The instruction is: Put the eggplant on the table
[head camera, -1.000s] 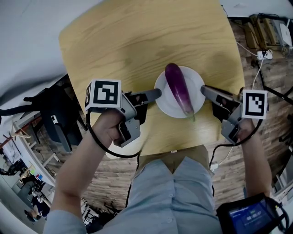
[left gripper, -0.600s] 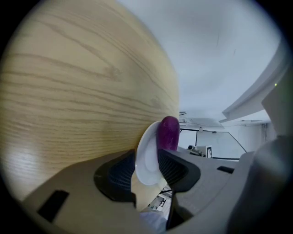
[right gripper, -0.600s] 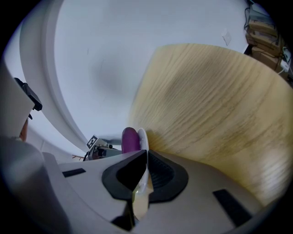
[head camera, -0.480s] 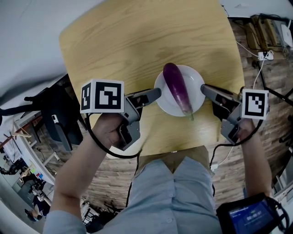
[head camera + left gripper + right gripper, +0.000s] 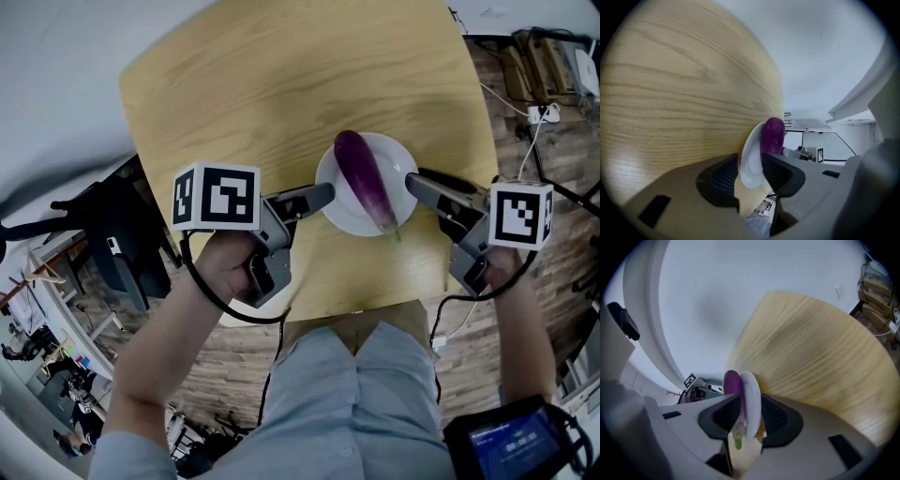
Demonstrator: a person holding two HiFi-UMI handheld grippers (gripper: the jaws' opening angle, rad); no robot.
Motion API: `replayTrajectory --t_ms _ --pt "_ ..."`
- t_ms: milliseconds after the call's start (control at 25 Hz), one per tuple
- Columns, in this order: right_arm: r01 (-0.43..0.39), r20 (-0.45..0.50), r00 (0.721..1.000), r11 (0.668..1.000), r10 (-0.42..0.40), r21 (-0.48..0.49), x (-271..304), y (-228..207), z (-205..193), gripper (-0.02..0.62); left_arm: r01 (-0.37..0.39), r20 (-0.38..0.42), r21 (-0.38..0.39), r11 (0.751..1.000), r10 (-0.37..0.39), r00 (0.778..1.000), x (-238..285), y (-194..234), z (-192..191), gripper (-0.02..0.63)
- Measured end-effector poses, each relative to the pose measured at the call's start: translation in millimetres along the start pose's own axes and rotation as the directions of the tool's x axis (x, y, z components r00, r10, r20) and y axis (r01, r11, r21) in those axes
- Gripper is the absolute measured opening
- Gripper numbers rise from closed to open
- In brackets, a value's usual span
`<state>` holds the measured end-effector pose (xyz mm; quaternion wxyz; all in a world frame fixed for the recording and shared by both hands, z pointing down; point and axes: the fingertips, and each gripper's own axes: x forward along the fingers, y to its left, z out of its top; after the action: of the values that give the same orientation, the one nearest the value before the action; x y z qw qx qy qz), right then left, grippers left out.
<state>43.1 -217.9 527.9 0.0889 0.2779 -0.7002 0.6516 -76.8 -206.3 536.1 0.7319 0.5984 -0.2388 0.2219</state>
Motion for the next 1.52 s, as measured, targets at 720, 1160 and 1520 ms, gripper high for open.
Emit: replayTrajectory --t_ms 720,1160,1520 --pt "0.178 0.006 0.983 0.942 -0.184 -0.283 -16.2 -2.1 9.3 0.144 -0.055 0.078 0.139 0.989 0.045 0.996 -11.8 -21.2 5.7 0.143" --pt "0.242 0.117 0.97 0.899 -0.213 -0.366 -48.9 20.2 13.9 0.118 -0.152 0.36 0.282 0.947 0.043 0.932 -52.8 -56.0 -0.8 0.143" --pt "0.318 0.419 0.906 0.737 -0.051 -0.597 -111.4 155.7 20.9 0.005 -0.376 0.678 0.525 0.764 -0.108 0.727 -135.4 -154.8 -32.2 0.118"
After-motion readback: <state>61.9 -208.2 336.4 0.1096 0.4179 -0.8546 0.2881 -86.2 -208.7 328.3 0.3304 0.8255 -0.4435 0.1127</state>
